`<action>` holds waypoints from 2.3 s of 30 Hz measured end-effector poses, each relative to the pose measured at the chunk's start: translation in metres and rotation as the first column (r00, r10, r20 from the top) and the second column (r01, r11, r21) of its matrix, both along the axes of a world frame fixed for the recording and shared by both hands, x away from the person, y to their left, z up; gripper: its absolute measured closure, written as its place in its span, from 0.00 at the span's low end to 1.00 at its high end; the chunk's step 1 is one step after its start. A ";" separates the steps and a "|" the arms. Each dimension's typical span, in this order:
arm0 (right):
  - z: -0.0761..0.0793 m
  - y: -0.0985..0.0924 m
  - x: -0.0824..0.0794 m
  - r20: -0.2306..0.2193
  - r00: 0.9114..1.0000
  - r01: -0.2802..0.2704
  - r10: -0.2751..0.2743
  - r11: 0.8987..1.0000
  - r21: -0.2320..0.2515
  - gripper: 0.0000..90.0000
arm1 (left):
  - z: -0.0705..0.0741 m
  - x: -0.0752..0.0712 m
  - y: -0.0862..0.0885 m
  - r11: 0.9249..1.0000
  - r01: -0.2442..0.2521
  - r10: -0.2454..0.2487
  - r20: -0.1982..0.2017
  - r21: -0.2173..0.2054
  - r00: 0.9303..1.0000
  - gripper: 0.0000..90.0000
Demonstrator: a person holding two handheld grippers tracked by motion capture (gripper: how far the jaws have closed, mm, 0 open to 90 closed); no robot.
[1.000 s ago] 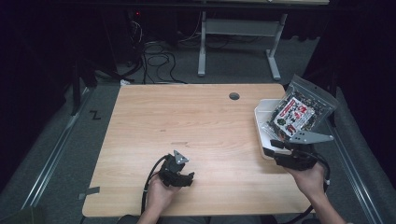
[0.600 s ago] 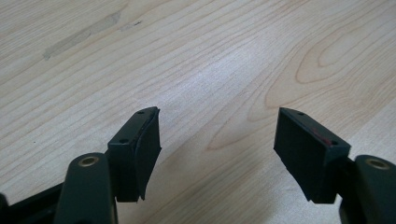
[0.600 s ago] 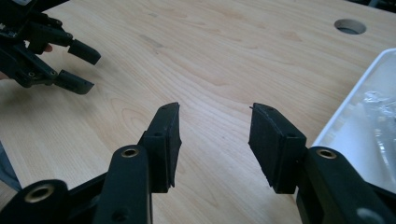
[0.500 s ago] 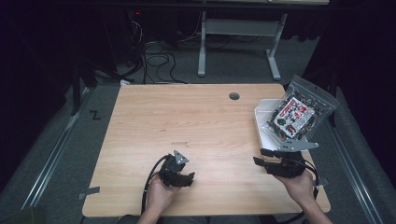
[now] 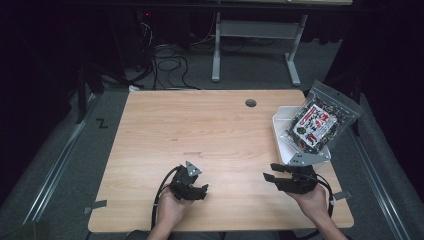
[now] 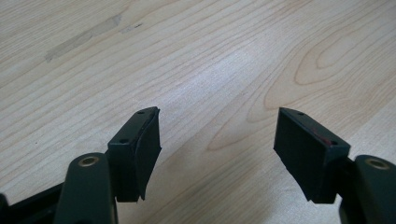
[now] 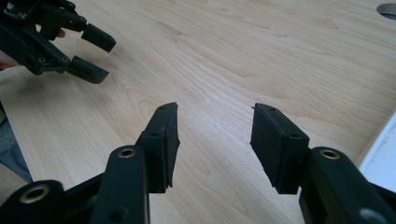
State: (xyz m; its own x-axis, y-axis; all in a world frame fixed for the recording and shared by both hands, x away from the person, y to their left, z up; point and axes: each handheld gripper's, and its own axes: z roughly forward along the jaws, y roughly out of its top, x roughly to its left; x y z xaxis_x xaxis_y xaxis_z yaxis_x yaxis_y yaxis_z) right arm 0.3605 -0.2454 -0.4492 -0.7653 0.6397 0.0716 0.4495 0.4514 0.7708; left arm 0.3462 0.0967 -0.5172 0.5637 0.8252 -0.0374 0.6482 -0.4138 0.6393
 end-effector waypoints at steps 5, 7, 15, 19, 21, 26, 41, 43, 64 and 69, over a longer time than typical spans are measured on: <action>-0.003 0.006 0.001 -0.008 1.000 -0.012 0.012 1.000 -0.007 0.57 | 0.000 0.000 -0.001 1.000 0.003 -0.003 0.003 0.004 1.000 0.35; -0.005 0.008 0.001 -0.007 1.000 -0.020 0.020 1.000 -0.012 0.56 | 0.001 -0.001 0.000 1.000 0.001 -0.001 0.004 0.004 1.000 0.35; -0.010 0.016 0.004 -0.026 0.999 -0.040 0.039 0.998 -0.044 0.55 | 0.000 -0.001 -0.001 1.000 0.005 -0.005 0.007 0.008 1.000 0.35; -0.012 0.019 0.005 -0.027 0.998 -0.051 0.050 0.997 -0.056 0.55 | 0.000 0.000 -0.001 1.000 0.003 -0.003 0.007 0.006 1.000 0.35; -0.014 0.020 0.006 -0.031 0.998 -0.047 0.046 0.997 -0.056 0.55 | 0.000 0.000 -0.002 1.000 0.006 -0.006 0.004 0.007 1.000 0.36; -0.019 0.018 0.011 -0.045 0.999 -0.022 0.020 0.999 -0.041 0.55 | 0.001 -0.001 -0.002 1.000 0.007 -0.007 0.009 0.006 1.000 0.36; -0.032 0.023 0.021 -0.081 0.996 -0.027 0.019 0.995 -0.096 0.54 | 0.000 0.000 -0.002 1.000 0.011 -0.011 0.005 0.010 1.000 0.36; -0.033 0.023 0.022 -0.083 0.996 -0.020 0.012 0.996 -0.092 0.54 | 0.001 -0.001 -0.003 1.000 0.011 -0.011 0.008 0.008 1.000 0.36; -0.047 0.030 0.030 -0.075 0.997 0.006 -0.012 0.996 -0.084 0.56 | 0.000 0.000 -0.004 1.000 0.014 -0.014 0.009 0.009 1.000 0.36; -0.051 0.031 0.031 -0.064 0.998 0.010 -0.016 0.996 -0.092 0.56 | 0.001 0.001 -0.004 1.000 0.018 -0.018 0.008 0.011 1.000 0.36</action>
State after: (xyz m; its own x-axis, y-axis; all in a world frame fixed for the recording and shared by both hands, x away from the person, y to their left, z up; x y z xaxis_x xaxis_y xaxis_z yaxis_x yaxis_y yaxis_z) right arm 0.3914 -0.2146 -0.5004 -0.7527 0.6556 0.0608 0.5029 0.5129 0.6957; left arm 0.3468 0.0928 -0.5167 0.5784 0.8154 -0.0238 0.6353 -0.4320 0.6402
